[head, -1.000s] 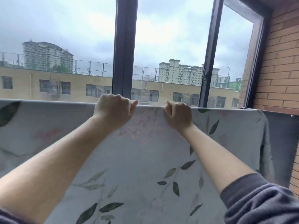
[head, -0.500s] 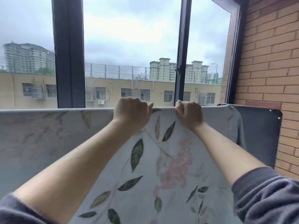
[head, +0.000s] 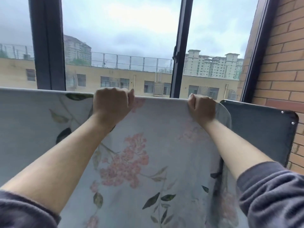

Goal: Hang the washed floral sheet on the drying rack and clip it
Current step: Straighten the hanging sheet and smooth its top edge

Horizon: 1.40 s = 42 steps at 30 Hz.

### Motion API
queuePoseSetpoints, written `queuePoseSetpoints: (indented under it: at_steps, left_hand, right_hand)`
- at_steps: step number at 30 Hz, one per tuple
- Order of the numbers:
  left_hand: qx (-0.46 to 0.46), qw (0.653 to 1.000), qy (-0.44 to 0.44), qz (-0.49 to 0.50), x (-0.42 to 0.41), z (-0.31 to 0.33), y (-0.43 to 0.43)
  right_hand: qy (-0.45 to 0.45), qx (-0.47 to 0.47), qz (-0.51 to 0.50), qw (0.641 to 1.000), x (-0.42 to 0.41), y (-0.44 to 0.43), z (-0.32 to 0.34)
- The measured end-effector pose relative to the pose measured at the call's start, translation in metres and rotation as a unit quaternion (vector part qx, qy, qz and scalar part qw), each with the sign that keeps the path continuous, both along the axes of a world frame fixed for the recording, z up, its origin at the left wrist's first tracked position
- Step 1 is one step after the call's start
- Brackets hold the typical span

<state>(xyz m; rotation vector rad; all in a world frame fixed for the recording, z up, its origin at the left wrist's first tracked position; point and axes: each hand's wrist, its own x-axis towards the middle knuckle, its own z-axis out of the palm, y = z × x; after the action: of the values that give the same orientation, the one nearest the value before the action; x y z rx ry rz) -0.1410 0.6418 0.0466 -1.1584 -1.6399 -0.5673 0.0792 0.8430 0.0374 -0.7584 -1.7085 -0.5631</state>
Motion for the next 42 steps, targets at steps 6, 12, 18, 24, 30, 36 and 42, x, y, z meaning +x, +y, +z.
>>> queuePoseSetpoints:
  at_steps: [6,12,18,24,30,36,42]
  left_hand:
    - [0.037,0.999,-0.005,0.029,-0.003,-0.016,-0.009]
    - [-0.017,0.999,0.011,0.033,0.003,-0.123,-0.012]
    - [-0.548,0.808,-0.21,0.054,0.01,-0.327,-0.048]
    - [-0.564,0.766,-0.307,0.043,0.005,-0.353,-0.069]
    - [-0.405,0.885,-0.227,-0.035,0.033,-0.295,-0.031]
    - [-0.124,0.986,-0.07,-0.084,0.077,-0.227,0.007]
    - [-0.53,0.825,-0.178,0.083,0.083,-0.289,0.044]
  right_hand:
    - [0.002,0.055,0.057,0.997,0.007,-0.004,-0.018]
    - [-0.179,0.004,0.008,0.984,0.009,-0.024,-0.142]
    - [-0.517,-0.456,-0.027,0.724,0.028,-0.069,-0.354]
    - [-0.475,-0.462,-0.028,0.748,0.03,-0.086,-0.372]
    - [-0.342,-0.284,-0.029,0.895,0.015,-0.074,-0.309]
    - [-0.135,-0.146,-0.057,0.978,0.024,-0.056,-0.234]
    - [-0.478,-0.391,-0.14,0.774,0.077,-0.029,-0.317]
